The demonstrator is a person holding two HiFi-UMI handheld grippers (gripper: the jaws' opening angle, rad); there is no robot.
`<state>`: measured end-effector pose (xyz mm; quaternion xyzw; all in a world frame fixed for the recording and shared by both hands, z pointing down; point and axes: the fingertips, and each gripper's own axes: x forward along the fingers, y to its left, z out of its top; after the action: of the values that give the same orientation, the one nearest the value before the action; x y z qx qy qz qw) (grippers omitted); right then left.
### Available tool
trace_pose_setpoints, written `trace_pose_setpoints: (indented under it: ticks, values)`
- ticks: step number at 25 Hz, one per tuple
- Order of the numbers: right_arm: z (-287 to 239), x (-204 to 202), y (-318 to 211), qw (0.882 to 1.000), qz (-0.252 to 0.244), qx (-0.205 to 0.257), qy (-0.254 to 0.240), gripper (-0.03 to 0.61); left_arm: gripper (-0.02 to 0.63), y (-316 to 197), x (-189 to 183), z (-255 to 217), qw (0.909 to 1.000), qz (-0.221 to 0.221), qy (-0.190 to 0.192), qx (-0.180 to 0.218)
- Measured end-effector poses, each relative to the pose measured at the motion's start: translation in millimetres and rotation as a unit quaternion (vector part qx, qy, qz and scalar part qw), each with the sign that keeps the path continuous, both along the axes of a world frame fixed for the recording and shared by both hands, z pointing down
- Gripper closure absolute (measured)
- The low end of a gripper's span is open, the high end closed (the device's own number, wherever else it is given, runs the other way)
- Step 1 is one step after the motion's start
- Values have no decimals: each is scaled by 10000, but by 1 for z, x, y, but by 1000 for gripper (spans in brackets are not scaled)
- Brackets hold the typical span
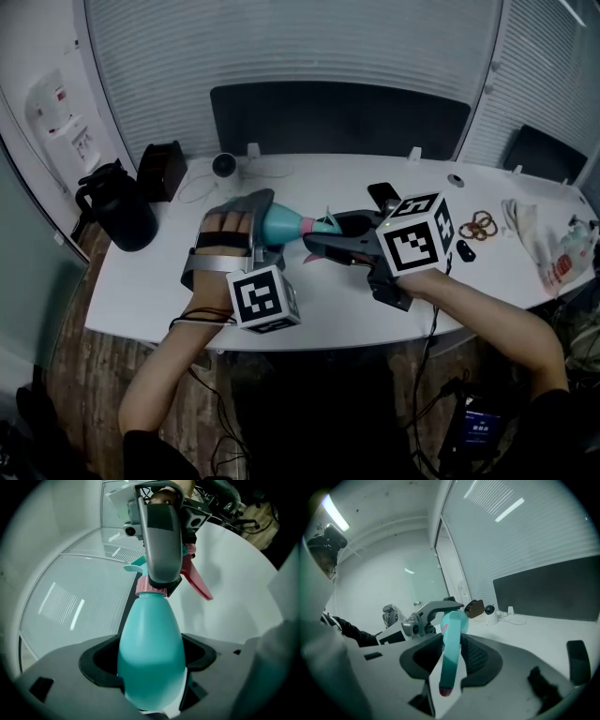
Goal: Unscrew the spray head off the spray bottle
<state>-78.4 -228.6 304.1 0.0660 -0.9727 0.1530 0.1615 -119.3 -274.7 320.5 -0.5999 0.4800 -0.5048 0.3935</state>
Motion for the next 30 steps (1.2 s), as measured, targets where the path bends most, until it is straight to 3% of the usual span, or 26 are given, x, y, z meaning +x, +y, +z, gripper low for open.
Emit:
trace_pose_setpoints:
  ticks: [4, 7, 11, 17, 20, 25, 28, 30]
  values:
    - [6, -2, 2, 9968, -141, 704, 346, 453, 233, 5, 3, 15, 9968, 214, 469, -619]
    - [8, -1, 6, 9867, -293, 1401, 771, 454, 233, 10, 7, 25, 9898, 405, 819, -1095]
    - [11, -2, 14, 9514, -613, 2622, 1496, 454, 233, 18, 13, 36, 9769, 753, 1143, -1640]
    - [26, 2, 36, 8909, -1284, 3621, 2422, 454, 233, 45, 28, 62, 9410, 1499, 1348, -2719]
    - [26, 5, 43, 8439, -1479, 4303, 2844, 454, 233, 55, 36, 67, 9180, 1809, 1649, -3119]
    - [23, 9, 56, 7787, -1806, 5041, 3270, 454, 233, 76, 50, 69, 8670, 2452, 2119, -3785]
    - [24, 12, 66, 7422, -2040, 5363, 3462, 454, 233, 92, 56, 71, 8307, 2890, 2133, -4254]
    - [26, 12, 74, 7178, -2197, 5555, 3576, 454, 233, 102, 59, 74, 8117, 3123, 2006, -4510]
